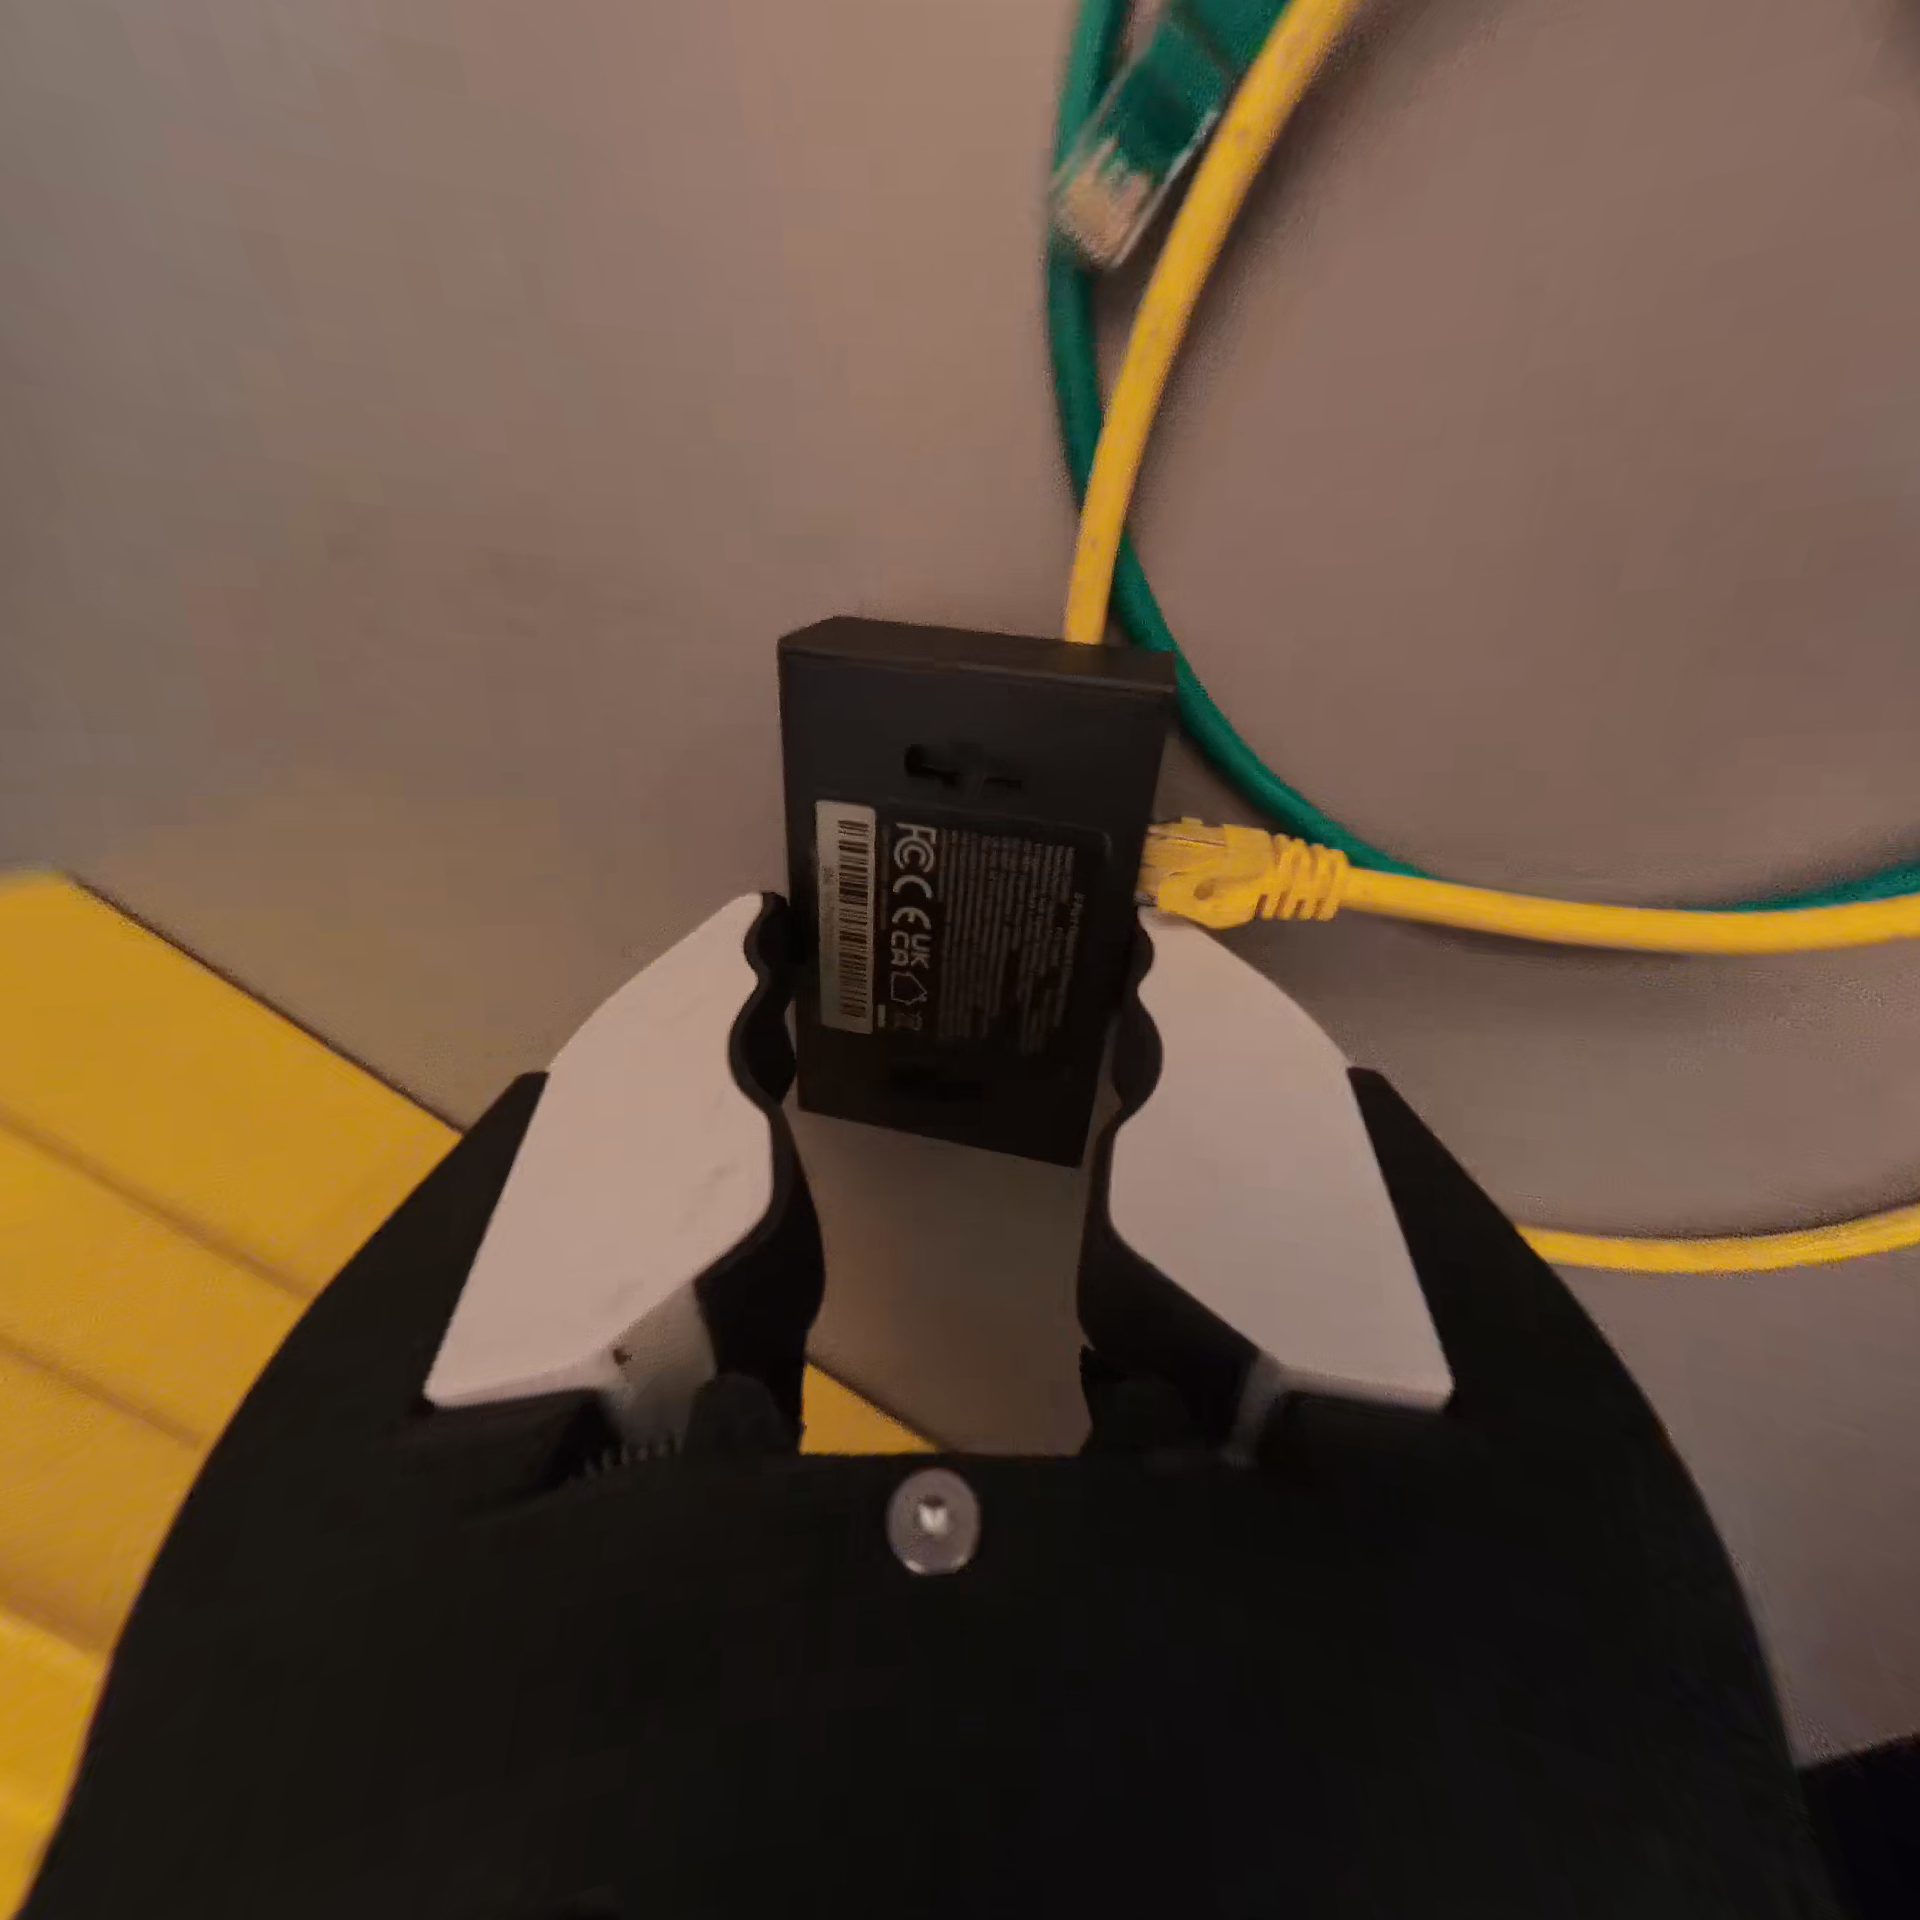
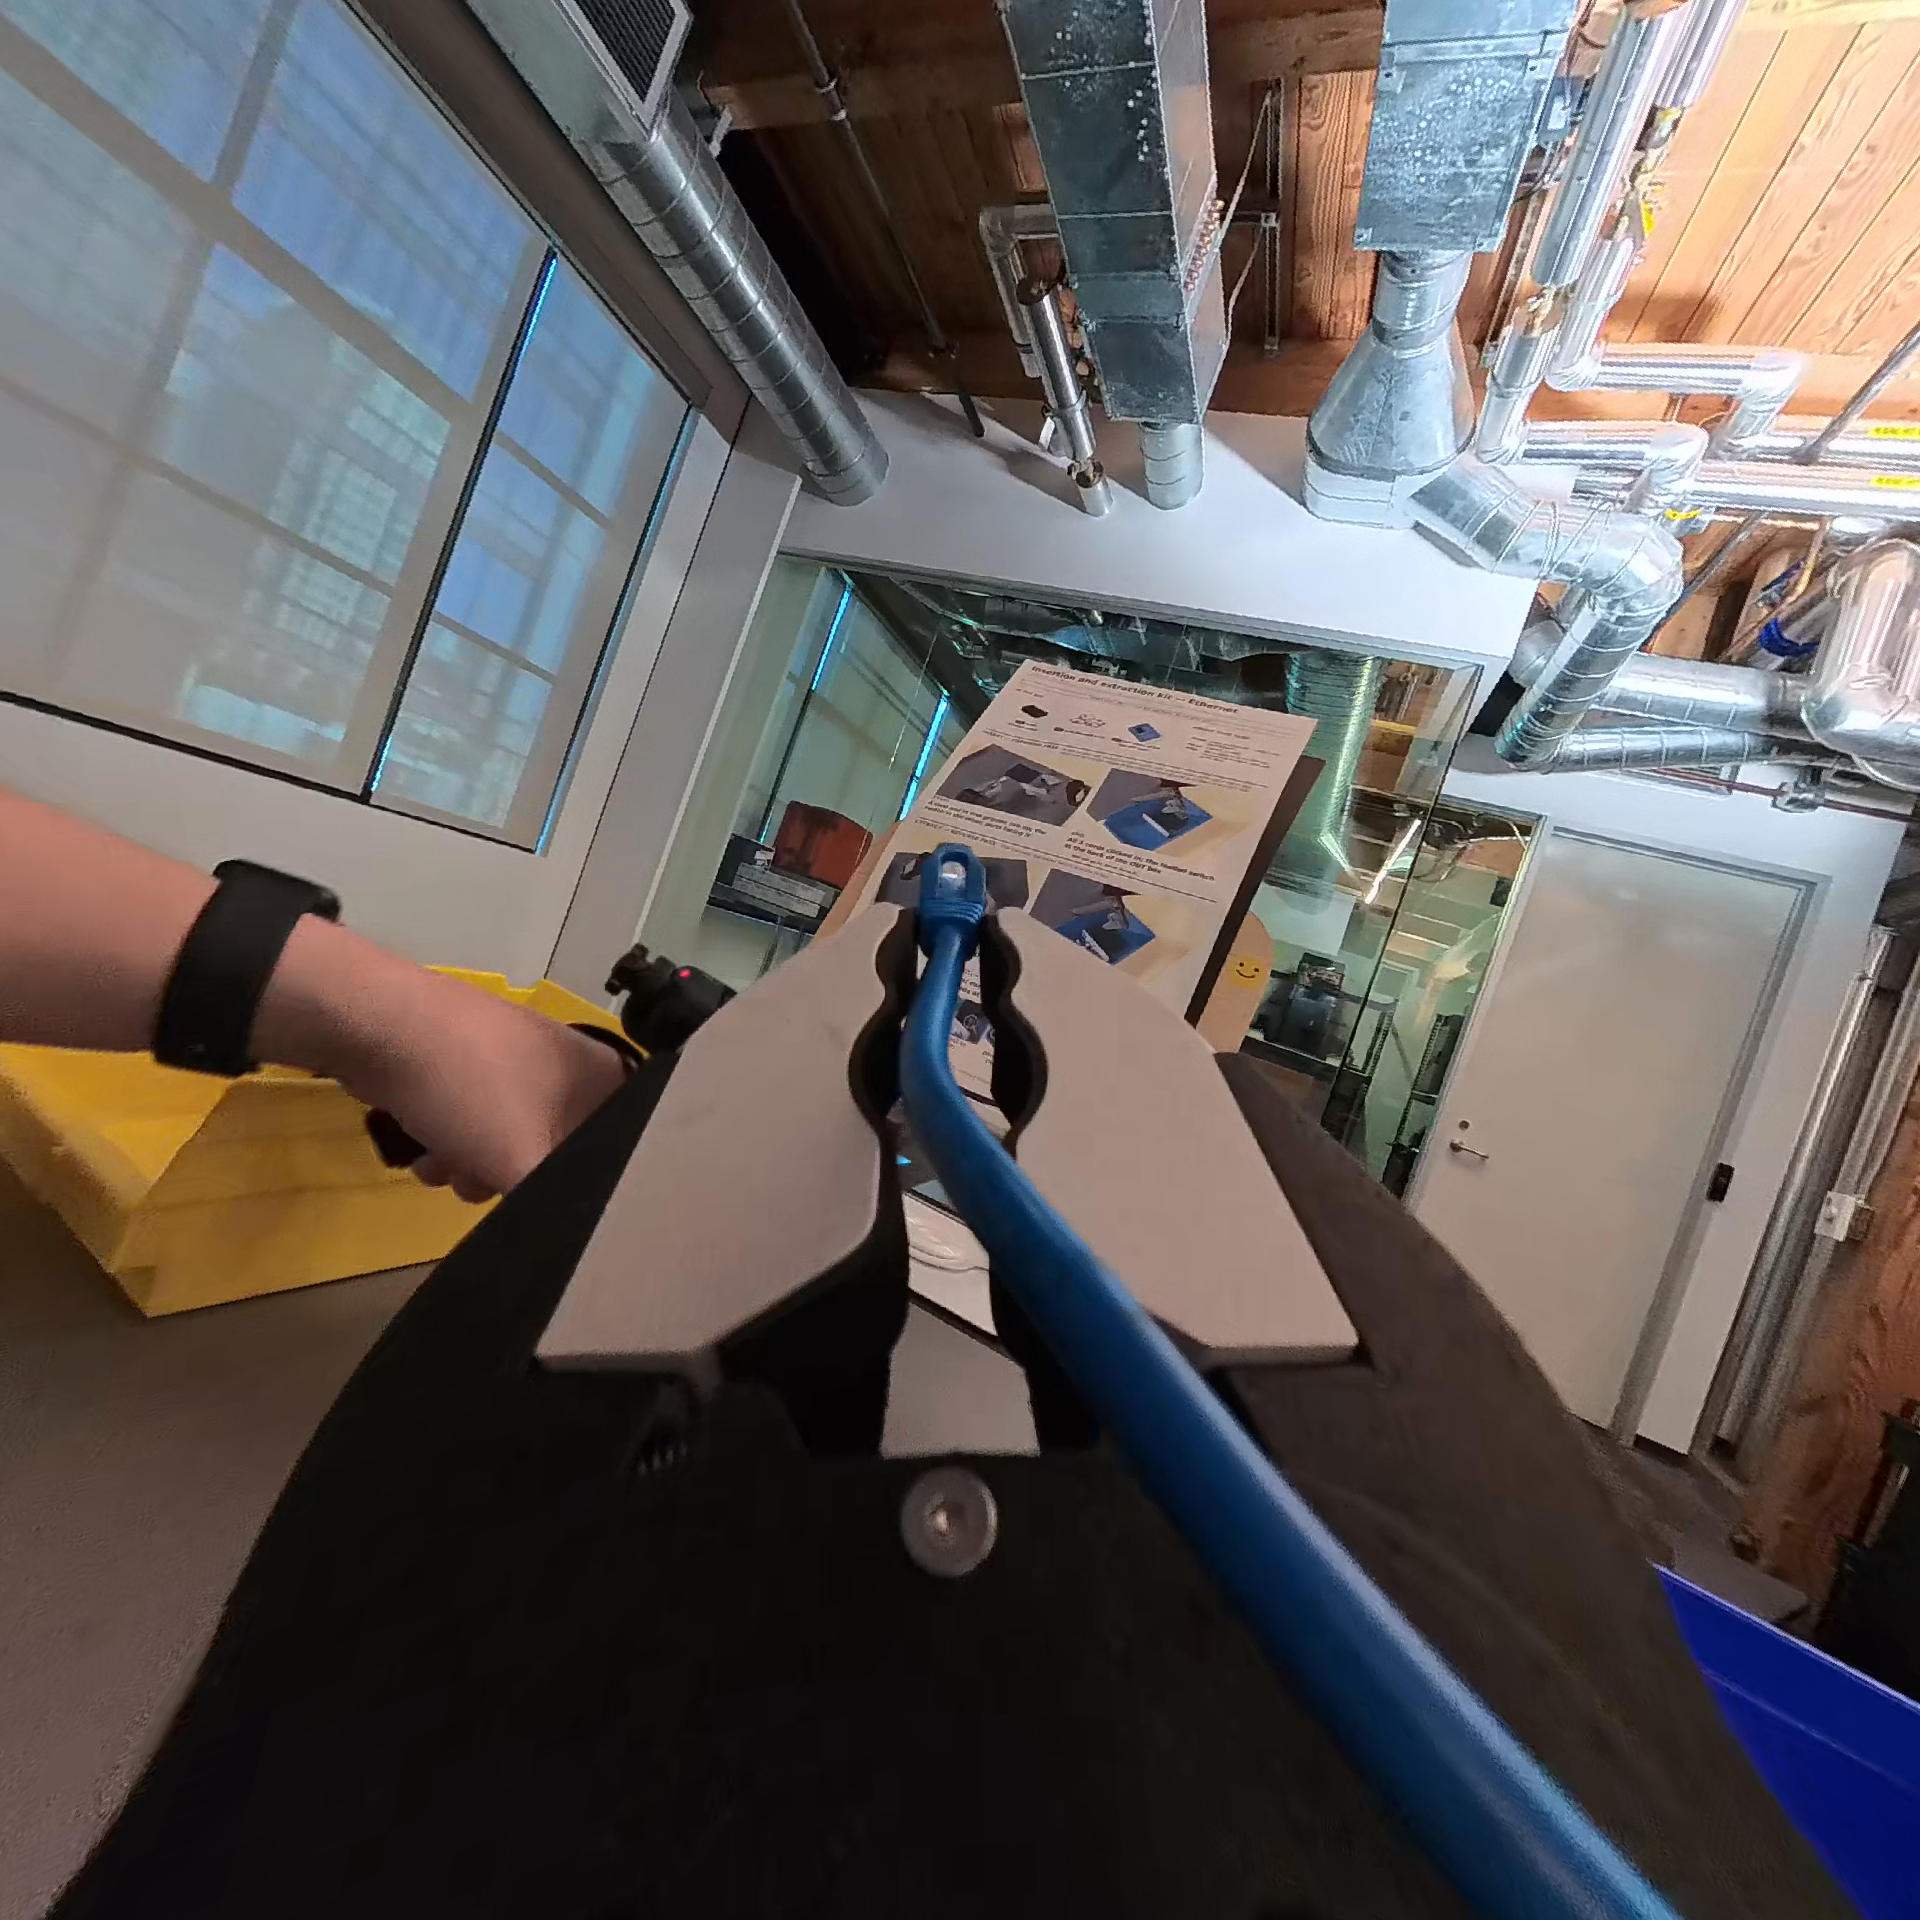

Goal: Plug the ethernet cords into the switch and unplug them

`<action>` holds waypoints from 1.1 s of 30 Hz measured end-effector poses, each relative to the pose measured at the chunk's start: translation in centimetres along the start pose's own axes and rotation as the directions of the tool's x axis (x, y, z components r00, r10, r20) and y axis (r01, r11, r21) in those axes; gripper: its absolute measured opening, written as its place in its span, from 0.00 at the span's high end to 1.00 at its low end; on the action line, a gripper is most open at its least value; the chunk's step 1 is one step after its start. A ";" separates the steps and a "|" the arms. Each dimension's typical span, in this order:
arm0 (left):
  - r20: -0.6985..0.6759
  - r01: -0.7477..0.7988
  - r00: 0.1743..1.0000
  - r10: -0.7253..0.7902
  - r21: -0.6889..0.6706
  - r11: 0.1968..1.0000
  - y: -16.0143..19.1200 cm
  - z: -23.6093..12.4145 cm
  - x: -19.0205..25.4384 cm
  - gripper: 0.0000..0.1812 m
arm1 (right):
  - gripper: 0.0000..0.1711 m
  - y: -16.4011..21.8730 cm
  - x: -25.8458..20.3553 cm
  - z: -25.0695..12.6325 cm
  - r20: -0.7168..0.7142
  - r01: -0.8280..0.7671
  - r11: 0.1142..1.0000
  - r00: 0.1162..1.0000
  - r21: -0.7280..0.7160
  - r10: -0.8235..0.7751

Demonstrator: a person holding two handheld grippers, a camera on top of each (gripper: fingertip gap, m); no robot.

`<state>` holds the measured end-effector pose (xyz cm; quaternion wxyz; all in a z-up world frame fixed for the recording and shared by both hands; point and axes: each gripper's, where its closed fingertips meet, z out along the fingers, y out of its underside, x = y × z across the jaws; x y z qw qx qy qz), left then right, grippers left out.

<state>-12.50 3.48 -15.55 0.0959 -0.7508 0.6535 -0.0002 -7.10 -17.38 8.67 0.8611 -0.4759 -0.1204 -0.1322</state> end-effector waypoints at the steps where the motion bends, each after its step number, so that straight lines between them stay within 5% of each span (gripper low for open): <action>1: -0.028 0.087 0.996 -0.086 0.012 0.996 0.1 -0.1 0.5 0.67 | 0.93 -0.1 0.0 0.0 0.003 -0.002 1.000 1.000 0.002 0.002; 4: -0.141 0.203 0.970 -0.198 0.017 0.979 0.5 -0.7 2.8 0.67 | 0.93 0.0 -0.3 0.0 0.006 0.015 1.000 1.000 -0.005 -0.015; 7: -0.173 0.173 0.972 -0.158 0.078 0.982 1.2 -1.5 4.2 0.67 | 0.93 0.3 -0.6 0.2 0.020 0.030 0.999 0.999 -0.014 -0.030; 15: -0.029 0.169 0.985 -0.172 0.397 0.902 3.1 -3.4 3.4 0.56 | 0.93 0.4 -0.5 0.2 0.022 0.000 1.000 1.000 -0.013 0.000; 17: -0.086 0.245 0.969 -0.231 0.458 0.855 2.6 -3.5 3.7 0.55 | 0.93 0.4 -0.4 0.1 0.018 0.003 1.000 1.000 -0.013 -0.002; 20: -0.166 0.338 0.941 -0.295 0.492 0.802 2.2 -2.9 4.4 0.55 | 0.93 0.5 -0.1 0.0 0.009 0.006 1.000 1.000 -0.012 -0.005; 29: 0.010 0.204 0.966 -0.258 0.581 0.788 3.0 -1.4 3.6 0.55 | 0.93 0.8 -0.3 0.2 0.020 0.000 1.000 1.000 -0.028 0.001; 33: -0.074 0.230 0.971 -0.229 0.560 0.795 3.3 -0.6 4.2 0.62 | 0.93 0.9 -0.6 0.3 0.028 0.005 0.999 1.000 -0.032 -0.004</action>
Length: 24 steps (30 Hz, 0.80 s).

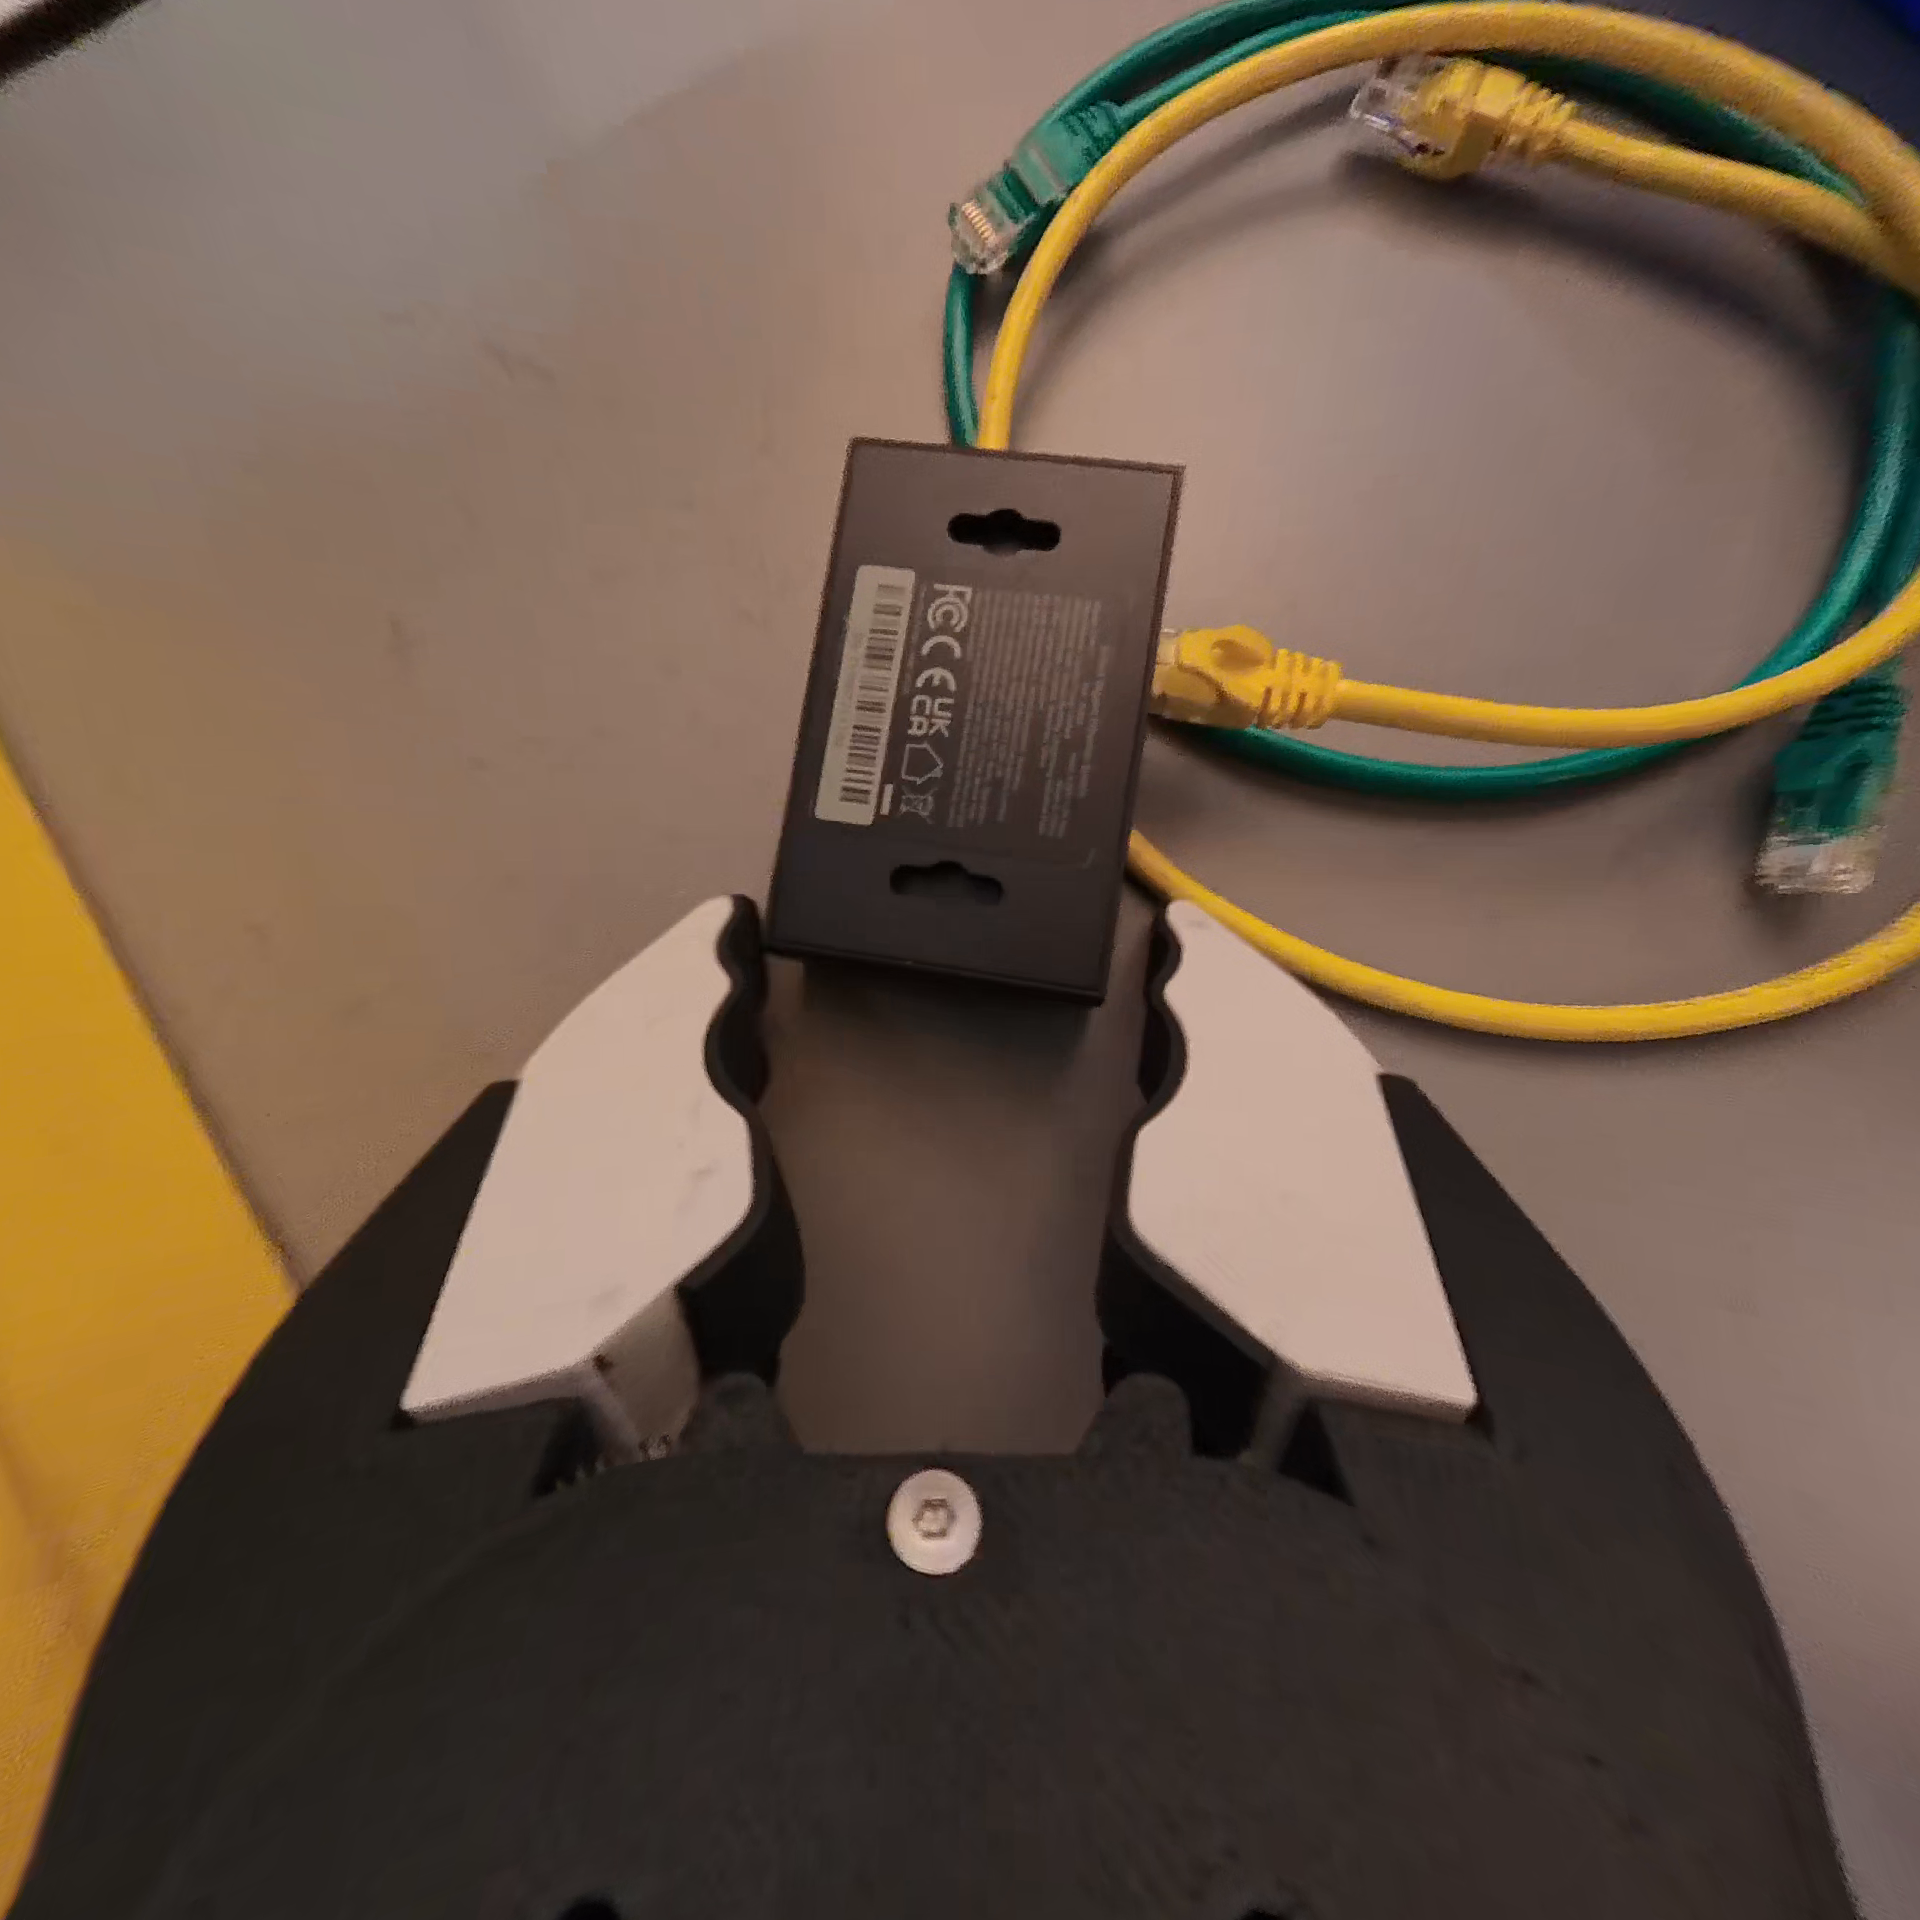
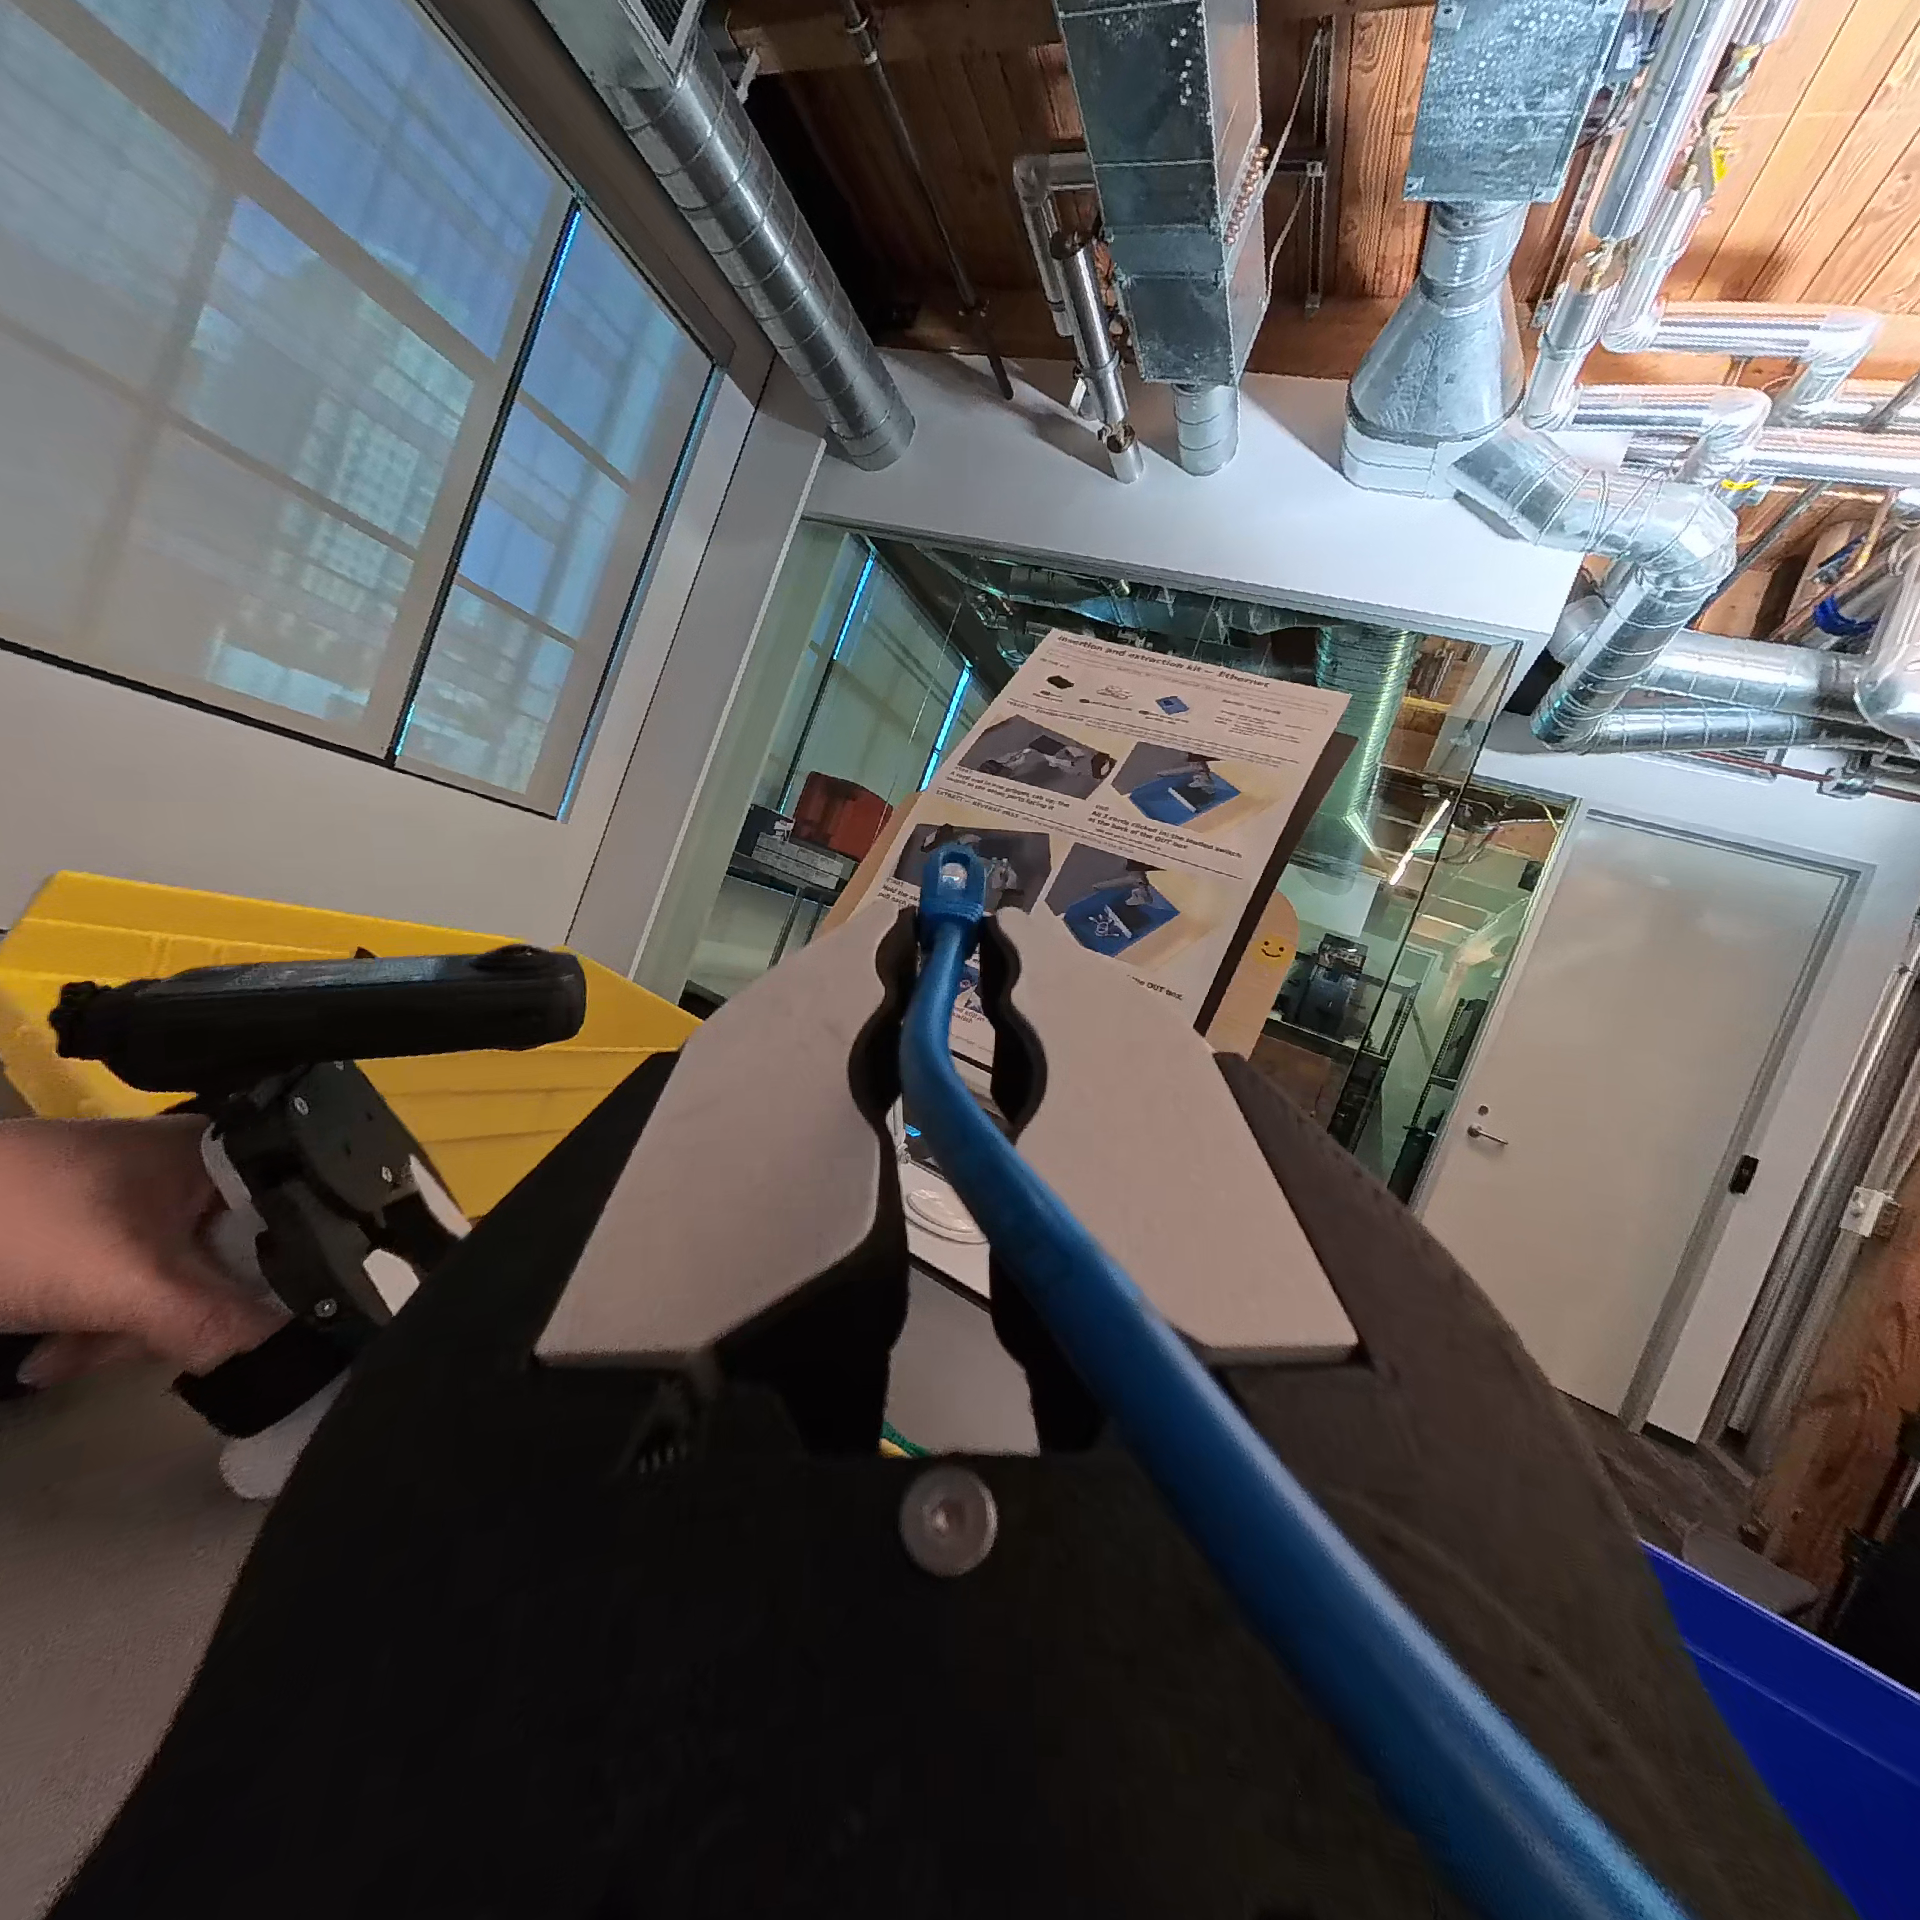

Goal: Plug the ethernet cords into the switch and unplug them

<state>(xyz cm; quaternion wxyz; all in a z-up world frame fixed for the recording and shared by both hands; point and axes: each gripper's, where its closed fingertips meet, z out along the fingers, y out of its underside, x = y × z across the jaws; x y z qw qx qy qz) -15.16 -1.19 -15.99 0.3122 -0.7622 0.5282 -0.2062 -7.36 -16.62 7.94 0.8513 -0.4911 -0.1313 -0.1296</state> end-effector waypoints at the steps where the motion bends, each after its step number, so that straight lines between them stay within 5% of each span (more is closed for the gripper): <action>1: -0.023 0.002 1.000 -0.002 0.014 1.000 0.0 0.0 0.2 0.61 | 0.93 0.0 0.0 0.0 0.000 0.000 1.000 1.000 -0.002 0.000; 10: -0.057 -0.048 0.997 0.050 0.031 0.998 -0.1 0.0 0.9 0.67 | 0.93 0.2 -0.1 0.1 0.006 -0.007 1.000 1.000 -0.007 0.007; 15: -0.069 -0.057 0.996 0.059 0.024 0.998 -0.5 0.6 0.7 0.56 | 0.93 0.3 -0.1 0.1 0.007 -0.004 1.000 1.000 -0.013 0.004; 17: -0.092 -0.093 0.991 0.096 0.037 0.995 -0.7 0.6 1.3 0.67 | 0.93 0.3 -0.1 0.1 0.007 -0.005 1.000 1.000 -0.014 0.005; 24: 0.003 -0.170 0.985 0.170 0.095 0.981 -2.1 0.3 1.2 0.67 | 0.93 0.7 -0.3 0.3 0.020 -0.013 0.999 1.000 -0.033 0.014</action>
